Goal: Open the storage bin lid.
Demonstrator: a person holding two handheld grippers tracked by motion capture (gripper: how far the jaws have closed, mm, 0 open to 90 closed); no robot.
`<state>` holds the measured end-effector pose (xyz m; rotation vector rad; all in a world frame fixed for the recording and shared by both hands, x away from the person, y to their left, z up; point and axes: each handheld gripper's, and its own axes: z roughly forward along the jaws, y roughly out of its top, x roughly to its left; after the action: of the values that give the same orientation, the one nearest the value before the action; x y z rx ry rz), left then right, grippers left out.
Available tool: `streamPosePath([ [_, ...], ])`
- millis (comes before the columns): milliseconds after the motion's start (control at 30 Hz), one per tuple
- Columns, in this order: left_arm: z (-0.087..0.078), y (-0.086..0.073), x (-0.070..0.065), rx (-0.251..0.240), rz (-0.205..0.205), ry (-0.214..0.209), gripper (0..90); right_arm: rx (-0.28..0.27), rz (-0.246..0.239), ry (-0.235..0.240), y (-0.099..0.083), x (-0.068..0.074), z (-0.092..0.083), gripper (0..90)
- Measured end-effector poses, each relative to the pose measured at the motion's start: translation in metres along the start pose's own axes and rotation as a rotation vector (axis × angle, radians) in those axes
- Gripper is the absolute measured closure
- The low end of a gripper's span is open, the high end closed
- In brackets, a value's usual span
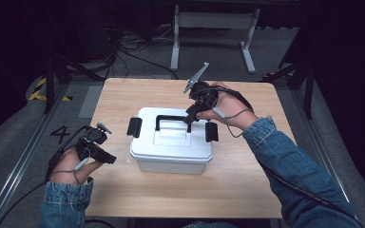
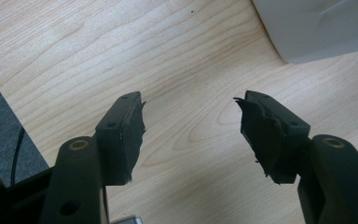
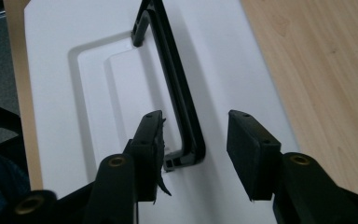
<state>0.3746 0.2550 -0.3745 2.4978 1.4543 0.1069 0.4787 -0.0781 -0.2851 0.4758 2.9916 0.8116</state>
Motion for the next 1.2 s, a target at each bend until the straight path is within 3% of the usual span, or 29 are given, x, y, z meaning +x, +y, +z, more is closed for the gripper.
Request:
streamPosePath([
  [333, 0.000, 0.000, 0.001, -0.003, 0.006, 0.003, 39.6, 0.047, -0.040, 0.004, 0.010, 0.009, 0.020, 66.6],
  [533, 0.001, 0.000, 0.001, -0.001, 0.002, -0.001, 39.6, 0.076, -0.070, -0.007, 0.010, 0.014, 0.022, 77.8],
  [700, 0.002, 0.001, 0.000, -0.002, 0.011, 0.000, 39.3, 0.096, -0.098, 0.026, 0.011, 0.021, 0.023, 80.7],
  [833, 0.002, 0.001, -0.001, 0.007, 0.009, -0.010, 38.8, 0.099, -0.118, 0.021, 0.012, 0.024, 0.024, 81.2],
  [867, 0.002, 0.001, 0.000, 0.005, 0.022, -0.004, 38.8, 0.098, -0.124, 0.021, 0.012, 0.023, 0.024, 81.6],
  [1133, 0.002, 0.000, -0.001, -0.001, 0.003, -0.009, 38.9, 0.106, -0.136, 0.034, 0.014, 0.021, 0.023, 82.7],
  [1200, 0.002, 0.001, 0.000, 0.002, 0.017, -0.006, 38.9, 0.108, -0.137, 0.039, 0.015, 0.020, 0.023, 82.9],
])
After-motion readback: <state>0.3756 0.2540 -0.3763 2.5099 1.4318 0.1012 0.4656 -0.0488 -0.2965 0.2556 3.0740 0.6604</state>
